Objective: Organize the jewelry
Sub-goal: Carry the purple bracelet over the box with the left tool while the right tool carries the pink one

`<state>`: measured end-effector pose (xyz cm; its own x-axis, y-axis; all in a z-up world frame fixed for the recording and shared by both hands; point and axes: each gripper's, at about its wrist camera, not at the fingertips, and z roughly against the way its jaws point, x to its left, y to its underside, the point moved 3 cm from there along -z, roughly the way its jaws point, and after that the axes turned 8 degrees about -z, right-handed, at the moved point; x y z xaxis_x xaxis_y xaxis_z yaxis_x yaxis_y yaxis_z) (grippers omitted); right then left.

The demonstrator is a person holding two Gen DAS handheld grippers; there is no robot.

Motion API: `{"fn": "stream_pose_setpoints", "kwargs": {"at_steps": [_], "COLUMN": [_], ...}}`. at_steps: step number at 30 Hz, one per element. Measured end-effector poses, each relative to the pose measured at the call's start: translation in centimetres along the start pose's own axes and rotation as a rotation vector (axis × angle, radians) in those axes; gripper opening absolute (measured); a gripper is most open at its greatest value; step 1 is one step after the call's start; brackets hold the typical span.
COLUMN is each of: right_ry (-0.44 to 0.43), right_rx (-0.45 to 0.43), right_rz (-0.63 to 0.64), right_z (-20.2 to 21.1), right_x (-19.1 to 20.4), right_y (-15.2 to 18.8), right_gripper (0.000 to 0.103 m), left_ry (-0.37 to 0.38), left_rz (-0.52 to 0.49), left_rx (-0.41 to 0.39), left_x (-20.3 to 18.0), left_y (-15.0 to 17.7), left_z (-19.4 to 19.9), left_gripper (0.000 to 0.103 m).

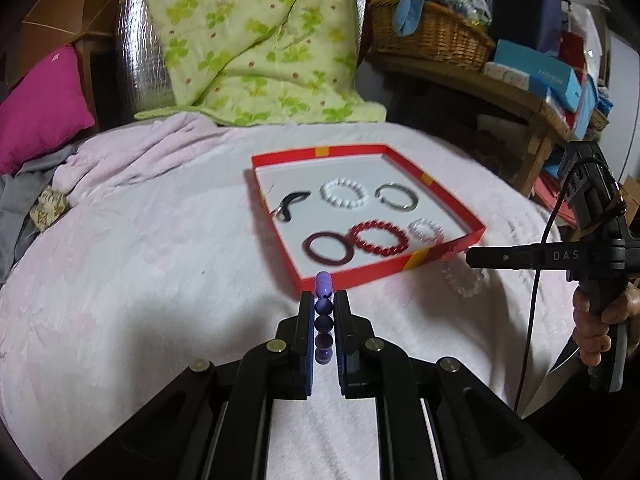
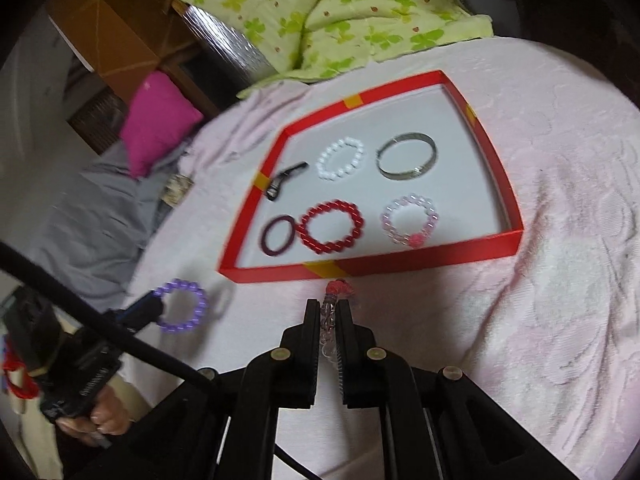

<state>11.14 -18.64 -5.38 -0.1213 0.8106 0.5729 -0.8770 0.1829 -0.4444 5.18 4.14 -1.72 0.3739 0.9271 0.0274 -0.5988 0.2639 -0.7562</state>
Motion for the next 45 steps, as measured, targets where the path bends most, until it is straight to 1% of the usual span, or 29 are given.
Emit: {"fn": "stream_pose_setpoints", "kwargs": {"at_steps": [5, 10, 14, 20, 25, 32, 41, 45], "right_ry": [-0.090, -0.141, -0.159, -0.150, -0.153, -0.153, -0.123, -0.127], "right_rx": [-0.057, -0.128, -0.180, -0.196, -0.200, -0.196, -0.214, -0.203], "right_rz": [-0.010, -0.005, -0.031, -0.092, -0.122, -0.134, -0.123, -0.134], "right_z": [1.8, 3.3, 4.4, 4.2, 3.7, 2.2, 0.0, -0.8], "right_x": [0.7, 1.3, 1.2, 0.0, -0.6, -0.1, 1.0, 1.2], "right_y": [-0.3, -0.8, -1.2, -1.8, -2.4, -3.6, -6.0, -6.5], "right_gripper": [0.008, 0.008, 0.008, 0.008, 0.008, 0.008, 0.008, 0.008], "left_ry": [0.030, 0.055, 0.067, 0.069, 0.052, 0.023, -0.025, -0.052], "left_rz": [0.000, -0.002, 0.006, 0.013, 0.031, 0.059, 0.072, 0.080], "left_rx": [-0.044, -0.071, -0.082, -0.092, -0.093, -0.084, -0.082, -0.075], "left_x": [-0.9, -2.2, -3.0, -3.6, -3.2, -1.9, -1.1, -0.6], "left_y": [-0.9, -2.0, -2.7, -3.6, -4.0, -4.5, -5.7, -6.1], "left_z": [0.3, 0.2, 0.0, -0.7, -1.5, -3.0, -4.4, -5.2], "left_gripper": [0.010, 0.010, 0.010, 0.010, 0.010, 0.010, 0.010, 0.010]}}
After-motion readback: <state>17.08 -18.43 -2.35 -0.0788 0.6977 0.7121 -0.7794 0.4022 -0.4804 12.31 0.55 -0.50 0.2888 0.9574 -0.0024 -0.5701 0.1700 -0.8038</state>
